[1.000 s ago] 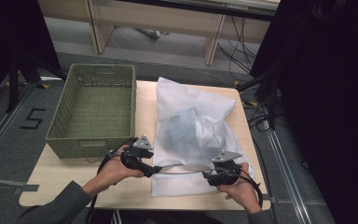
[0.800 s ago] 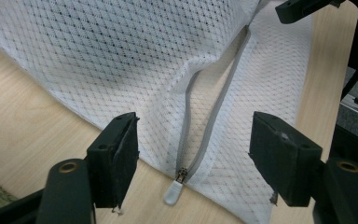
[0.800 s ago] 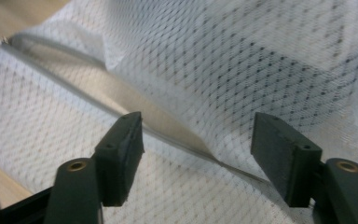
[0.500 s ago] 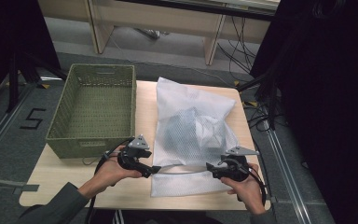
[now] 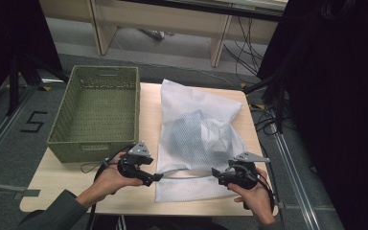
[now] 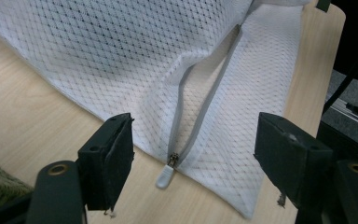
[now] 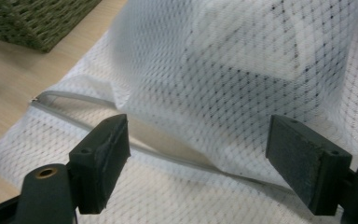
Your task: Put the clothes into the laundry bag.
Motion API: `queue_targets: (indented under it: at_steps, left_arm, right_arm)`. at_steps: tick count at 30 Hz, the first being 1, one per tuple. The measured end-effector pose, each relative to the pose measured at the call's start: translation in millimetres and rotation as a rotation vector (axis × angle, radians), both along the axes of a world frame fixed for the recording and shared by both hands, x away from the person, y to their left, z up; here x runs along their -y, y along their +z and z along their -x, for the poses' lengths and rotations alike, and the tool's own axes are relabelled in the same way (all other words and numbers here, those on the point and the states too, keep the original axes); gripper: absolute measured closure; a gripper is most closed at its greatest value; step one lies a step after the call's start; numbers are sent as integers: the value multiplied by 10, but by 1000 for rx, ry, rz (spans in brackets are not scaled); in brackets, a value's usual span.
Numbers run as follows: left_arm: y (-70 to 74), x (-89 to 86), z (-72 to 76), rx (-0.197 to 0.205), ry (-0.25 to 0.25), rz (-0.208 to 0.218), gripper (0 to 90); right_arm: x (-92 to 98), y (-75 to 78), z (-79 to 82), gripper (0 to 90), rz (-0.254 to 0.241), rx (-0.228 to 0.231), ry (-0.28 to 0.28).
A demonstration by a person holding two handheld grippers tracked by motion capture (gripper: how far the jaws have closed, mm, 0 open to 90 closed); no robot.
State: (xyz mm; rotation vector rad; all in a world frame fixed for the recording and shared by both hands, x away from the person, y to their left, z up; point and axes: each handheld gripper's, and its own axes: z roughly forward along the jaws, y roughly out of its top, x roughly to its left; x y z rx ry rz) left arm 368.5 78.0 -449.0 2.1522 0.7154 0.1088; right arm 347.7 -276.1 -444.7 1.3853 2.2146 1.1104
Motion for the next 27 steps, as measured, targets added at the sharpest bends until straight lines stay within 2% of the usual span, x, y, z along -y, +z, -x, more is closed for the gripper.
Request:
queue_targets:
  at_steps: [1, 2, 3, 4, 5, 6, 7, 9, 11, 12, 13, 14, 17, 18, 19, 21, 22, 23, 24, 25, 26, 27]
  left_arm:
    - [-2, -3, 20, -4, 3, 8, 274]
    - [-2, -10, 39, -9, 8, 10, 272]
    - [-4, -19, 46, -5, -5, 16, 269]
    - [-1, -29, 62, -1, -8, 14, 265]
    - [4, -38, 73, 6, -13, 6, 262]
    - [-2, -40, 94, -2, -2, 16, 259]
    - [5, -53, 103, 12, -14, 4, 257]
    - [-2, -55, 139, 4, -4, 11, 256]
    - [-3, -69, 150, 19, -18, 0, 250]
    - [2, -79, 161, 26, -23, -17, 249]
    - [-6, -73, 183, 17, -11, -6, 249]
    - [-9, -76, 189, 26, -22, -10, 249]
    - [-14, -77, 242, 41, -20, -29, 246]
    - [-20, -74, 262, 34, -19, -26, 246]
    - [-11, -79, 276, 39, -34, -37, 246]
    - [-11, -62, 315, 31, -23, -16, 247]
    - [-12, -62, 318, 39, -36, -16, 246]
    - [-11, -61, 331, 36, -36, -21, 246]
    - [-17, -58, 331, 46, -43, -22, 246]
    - [-19, -61, 328, 49, -54, -32, 245]
    - [-21, -58, 331, 47, -52, -37, 245]
    - [-24, -56, 329, 47, -49, -35, 245]
  right_arm:
    - [8, -10, -2, 225, -2, 27, 16]
    - [9, 2, 23, 223, 8, 22, 16]
    - [-26, 3, 63, 221, -25, -3, -5]
    - [-7, 10, 75, 211, 6, 16, 10]
    - [-5, 0, 81, 198, -3, 31, 19]
    - [-26, 17, 127, 194, -16, -11, -1]
    - [-9, 3, 119, 193, -2, 29, 20]
    - [-24, 7, 169, 176, -13, 14, 7]
    - [-4, 5, 189, 174, -2, 24, 23]
    - [-28, 4, 222, 174, -27, -5, 7]
    - [-1, -2, 221, 173, 4, 21, 27]
    - [-6, -11, 235, 174, -10, 13, 29]
    - [-6, -24, 323, 173, -1, 1, 42]
    - [-31, -26, 379, 171, -10, -39, 21]
    - [-27, -44, 393, 171, -4, -26, 38]
    - [-10, -71, 407, 170, 26, 1, 67]
    - [-39, -75, 444, 169, 2, -31, 40]
    - [-37, -76, 452, 169, 5, -42, 51]
    - [-32, -79, 454, 169, 12, -33, 56]
    - [-21, -85, 450, 169, 31, -3, 62]
    - [-40, -86, 470, 169, 14, -26, 54]
    - [-41, -82, 473, 169, 16, -39, 61]
